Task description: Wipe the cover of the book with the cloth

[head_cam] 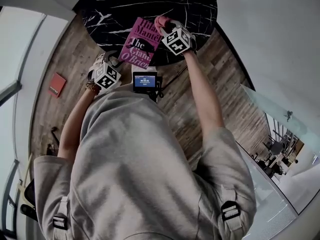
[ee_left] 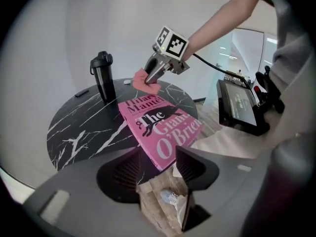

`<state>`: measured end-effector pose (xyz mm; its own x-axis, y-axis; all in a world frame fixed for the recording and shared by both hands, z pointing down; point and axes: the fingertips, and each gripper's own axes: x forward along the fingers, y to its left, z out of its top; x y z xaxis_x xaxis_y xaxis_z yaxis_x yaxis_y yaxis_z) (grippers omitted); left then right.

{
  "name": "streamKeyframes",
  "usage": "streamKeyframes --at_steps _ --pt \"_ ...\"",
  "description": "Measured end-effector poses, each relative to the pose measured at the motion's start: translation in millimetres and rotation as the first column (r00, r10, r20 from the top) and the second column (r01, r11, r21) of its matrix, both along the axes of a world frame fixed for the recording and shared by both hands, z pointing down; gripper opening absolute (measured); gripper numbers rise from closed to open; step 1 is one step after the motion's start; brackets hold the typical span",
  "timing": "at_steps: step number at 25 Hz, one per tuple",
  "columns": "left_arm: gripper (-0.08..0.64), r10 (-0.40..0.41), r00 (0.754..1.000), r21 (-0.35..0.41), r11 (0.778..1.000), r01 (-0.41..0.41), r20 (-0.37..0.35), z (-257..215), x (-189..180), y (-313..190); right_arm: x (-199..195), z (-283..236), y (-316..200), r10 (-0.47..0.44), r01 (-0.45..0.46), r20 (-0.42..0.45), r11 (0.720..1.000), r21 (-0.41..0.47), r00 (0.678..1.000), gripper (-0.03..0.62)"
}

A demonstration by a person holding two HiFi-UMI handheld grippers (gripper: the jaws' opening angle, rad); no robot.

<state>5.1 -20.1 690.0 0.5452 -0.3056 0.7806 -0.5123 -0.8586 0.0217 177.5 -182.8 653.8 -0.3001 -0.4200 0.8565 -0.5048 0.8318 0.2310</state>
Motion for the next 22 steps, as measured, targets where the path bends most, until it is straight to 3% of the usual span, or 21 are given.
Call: streamKeyframes --at_steps 10,16,22 --pt "0.230 0.045 0.997 -0.051 0.998 -0.042 0.068 25.4 1.2 12.4 4.3 41.4 7.1 0.011 -0.013 -0.016 0.997 -0.076 1.000 0.114" --pt "0.229 0.076 0.994 -0.036 0.997 -0.073 0.084 26.5 8.0 9.3 7.6 47.1 6.1 0.121 -0.117 0.052 0.990 -0.077 0.991 0.109" --pt "0.232 0.112 0.989 -0.039 0.993 -0.109 0.093 29.9 12.9 10.0 7.5 47.1 7.2 0.188 -0.184 0.057 0.980 -0.069 0.980 0.104"
